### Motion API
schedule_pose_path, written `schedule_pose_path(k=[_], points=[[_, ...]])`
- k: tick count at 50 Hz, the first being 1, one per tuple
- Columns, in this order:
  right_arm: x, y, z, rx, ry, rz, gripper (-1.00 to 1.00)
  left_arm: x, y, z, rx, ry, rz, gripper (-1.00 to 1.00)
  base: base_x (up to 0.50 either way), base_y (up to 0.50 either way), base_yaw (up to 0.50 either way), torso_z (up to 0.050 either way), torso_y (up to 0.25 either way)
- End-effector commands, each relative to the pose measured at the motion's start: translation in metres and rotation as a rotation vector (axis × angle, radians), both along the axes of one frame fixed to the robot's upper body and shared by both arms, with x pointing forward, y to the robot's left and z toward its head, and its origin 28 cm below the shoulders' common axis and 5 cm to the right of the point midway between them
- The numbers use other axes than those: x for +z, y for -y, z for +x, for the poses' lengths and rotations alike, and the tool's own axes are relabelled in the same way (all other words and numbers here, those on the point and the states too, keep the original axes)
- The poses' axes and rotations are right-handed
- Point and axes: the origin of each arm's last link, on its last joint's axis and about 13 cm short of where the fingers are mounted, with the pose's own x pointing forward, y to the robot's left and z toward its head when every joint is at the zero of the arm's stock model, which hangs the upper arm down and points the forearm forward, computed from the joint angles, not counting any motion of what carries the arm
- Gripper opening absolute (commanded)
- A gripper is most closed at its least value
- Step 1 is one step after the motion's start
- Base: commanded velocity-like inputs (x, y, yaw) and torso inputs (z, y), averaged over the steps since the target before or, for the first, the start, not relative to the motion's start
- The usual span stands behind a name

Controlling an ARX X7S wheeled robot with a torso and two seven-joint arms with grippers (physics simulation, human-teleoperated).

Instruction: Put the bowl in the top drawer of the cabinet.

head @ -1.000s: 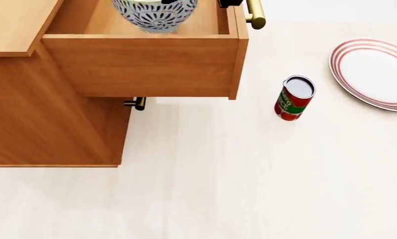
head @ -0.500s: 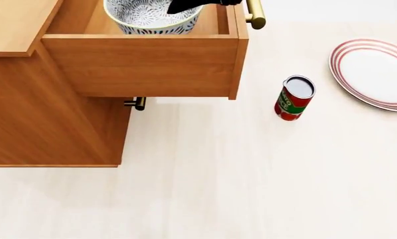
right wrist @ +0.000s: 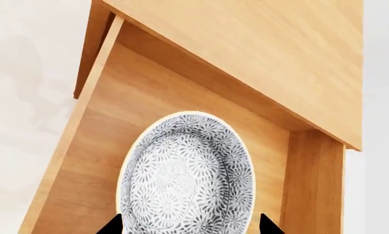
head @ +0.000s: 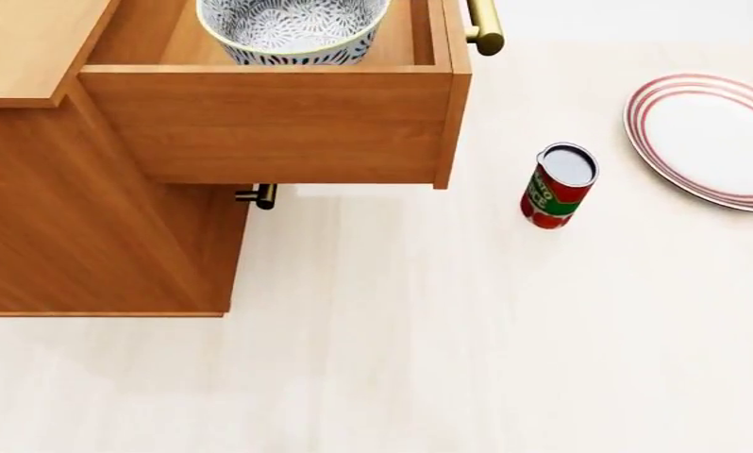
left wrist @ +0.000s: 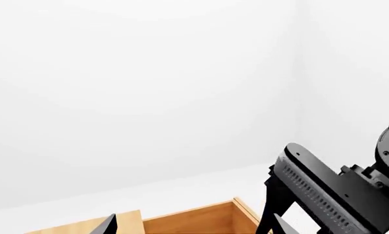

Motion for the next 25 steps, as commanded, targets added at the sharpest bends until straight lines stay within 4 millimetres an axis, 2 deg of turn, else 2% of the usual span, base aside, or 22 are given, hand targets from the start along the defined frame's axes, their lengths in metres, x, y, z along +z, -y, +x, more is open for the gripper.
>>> schedule_pose_path(k=[1, 7, 18, 25], points=[[-0.006, 0.016, -0.001, 0.023, -0.013, 0.097, 1.0, 0.0, 0.0, 0.0, -0.018, -0.008, -0.003, 1.0, 0.0, 0.0, 0.0, 0.0, 0.0], [-0.023, 0.035, -0.008, 0.037, -0.018, 0.224, 1.0, 0.0, 0.0, 0.0, -0.03, -0.017, -0.015, 1.0, 0.0, 0.0, 0.0, 0.0, 0.0], [-0.047, 0.077, -0.035, 0.018, 0.043, 0.572, 1.0, 0.0, 0.001, 0.0, -0.061, -0.032, -0.028, 1.0, 0.0, 0.0, 0.0, 0.0, 0.0], [-0.07, 0.095, -0.052, -0.007, 0.08, 0.697, 1.0, 0.0, 0.001, 0.0, -0.07, -0.042, -0.032, 1.0, 0.0, 0.0, 0.0, -0.004, 0.125]])
